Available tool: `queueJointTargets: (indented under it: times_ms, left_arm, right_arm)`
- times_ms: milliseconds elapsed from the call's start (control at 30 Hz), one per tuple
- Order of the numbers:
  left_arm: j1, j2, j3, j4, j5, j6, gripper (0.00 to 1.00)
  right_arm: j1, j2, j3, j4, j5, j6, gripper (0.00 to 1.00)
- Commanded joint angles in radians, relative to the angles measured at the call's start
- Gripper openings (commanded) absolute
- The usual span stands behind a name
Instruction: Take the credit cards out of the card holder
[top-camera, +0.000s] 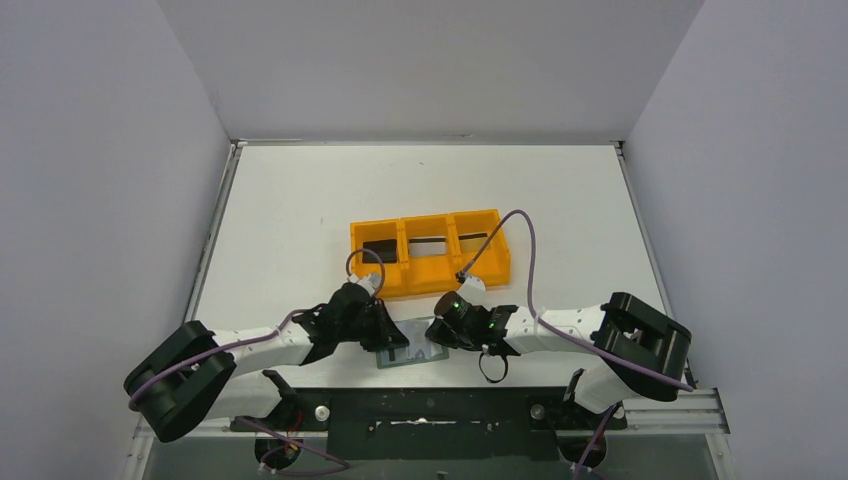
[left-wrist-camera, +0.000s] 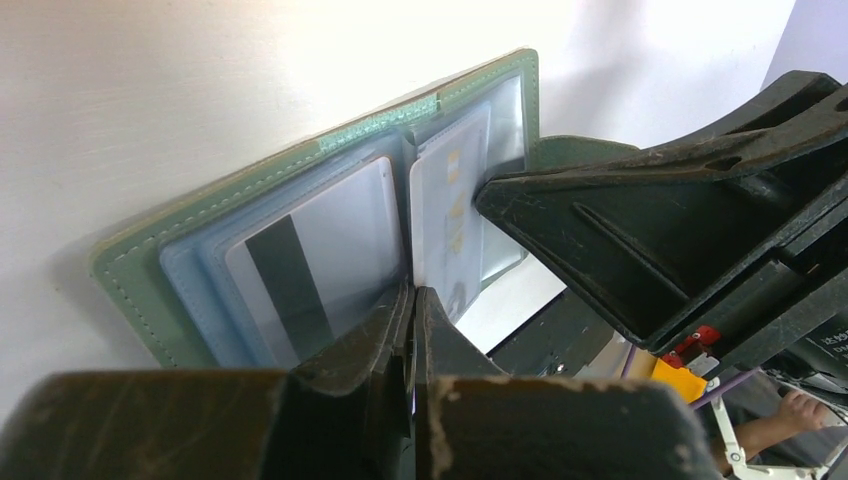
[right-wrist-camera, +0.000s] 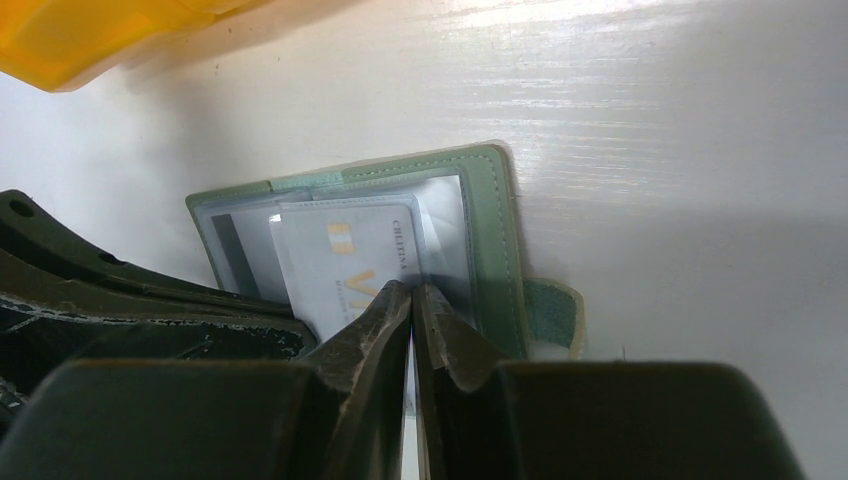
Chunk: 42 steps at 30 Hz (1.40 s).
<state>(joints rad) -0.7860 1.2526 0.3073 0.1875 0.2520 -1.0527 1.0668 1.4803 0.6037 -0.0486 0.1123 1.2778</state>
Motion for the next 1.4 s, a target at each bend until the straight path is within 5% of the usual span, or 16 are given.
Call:
queueJointTargets:
  times_ms: [0,833,1367]
  left_arm:
    - [0.010,-0.038,-0.014,-0.003,-0.018,0.009,0.00]
    - [0.051,-0.140,0.032,-0.180,-0.043,0.090,0.00]
    - [0.052,-0.113,0.033,-0.159,-0.028,0.084,0.00]
  right_arm:
    - [-0.002,0.037,-0.040,-0.127,0.015,-0.006,0.08]
    - [-0.009,0.035,0.001,-0.143,0.015,-0.046,0.09]
    - [-0.002,-0.081,0.056,0.018,-0.059,-0.215,0.31]
